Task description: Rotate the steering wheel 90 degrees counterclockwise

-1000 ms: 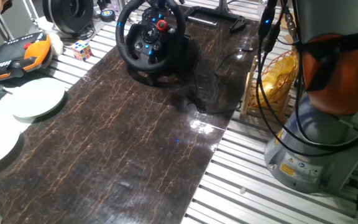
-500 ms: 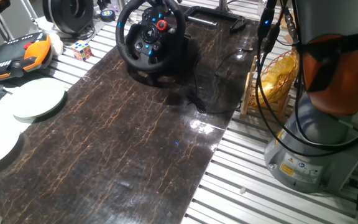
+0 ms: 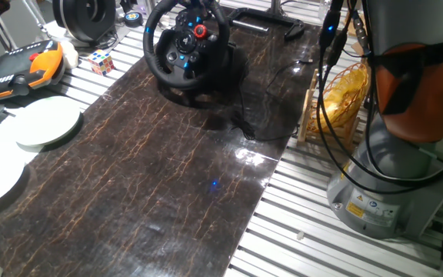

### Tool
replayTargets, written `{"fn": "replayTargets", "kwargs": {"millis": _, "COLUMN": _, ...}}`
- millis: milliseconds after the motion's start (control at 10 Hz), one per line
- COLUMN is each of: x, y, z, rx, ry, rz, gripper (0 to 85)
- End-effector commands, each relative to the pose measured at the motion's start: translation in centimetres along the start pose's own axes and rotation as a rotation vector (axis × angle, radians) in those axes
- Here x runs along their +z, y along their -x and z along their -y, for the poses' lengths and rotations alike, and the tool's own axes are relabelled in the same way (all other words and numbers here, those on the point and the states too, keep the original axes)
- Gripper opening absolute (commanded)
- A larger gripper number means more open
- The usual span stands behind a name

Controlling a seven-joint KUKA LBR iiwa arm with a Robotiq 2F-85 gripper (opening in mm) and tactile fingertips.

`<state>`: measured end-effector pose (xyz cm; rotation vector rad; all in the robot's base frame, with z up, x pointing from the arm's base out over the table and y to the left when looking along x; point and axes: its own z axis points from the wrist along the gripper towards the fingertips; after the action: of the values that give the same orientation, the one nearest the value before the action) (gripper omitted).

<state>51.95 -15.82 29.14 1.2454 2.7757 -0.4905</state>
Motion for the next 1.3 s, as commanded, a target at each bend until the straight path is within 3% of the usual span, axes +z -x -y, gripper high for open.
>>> {"fn": "replayTargets", "kwargs": {"millis": 0, "x": -0.3, "y": -0.6, "z": -0.6, "rx": 0.069, "ry": 0.030, "rz": -0.023, "gripper": 0.7}}
{"fn": "replayTargets", "kwargs": {"millis": 100, "x": -0.1, "y": -0.6, "z": -0.9, "rx": 0.106, "ry": 0.083, "rz": -0.058, "gripper": 0.7}}
{"fn": "replayTargets", "kwargs": {"millis": 200, "x": 0.0, "y": -0.5, "z": -1.1, "rx": 0.121, "ry": 0.110, "rz": -0.091, "gripper": 0.7}}
{"fn": "replayTargets", "kwargs": {"millis": 600, "x": 0.2, "y": -2.0, "z": -1.7, "rx": 0.111, "ry": 0.123, "rz": -0.067, "gripper": 0.7}}
{"fn": "replayTargets", "kwargs": {"millis": 1200, "x": 0.3, "y": -2.1, "z": -1.9, "rx": 0.067, "ry": 0.126, "rz": -0.063, "gripper": 0.7}}
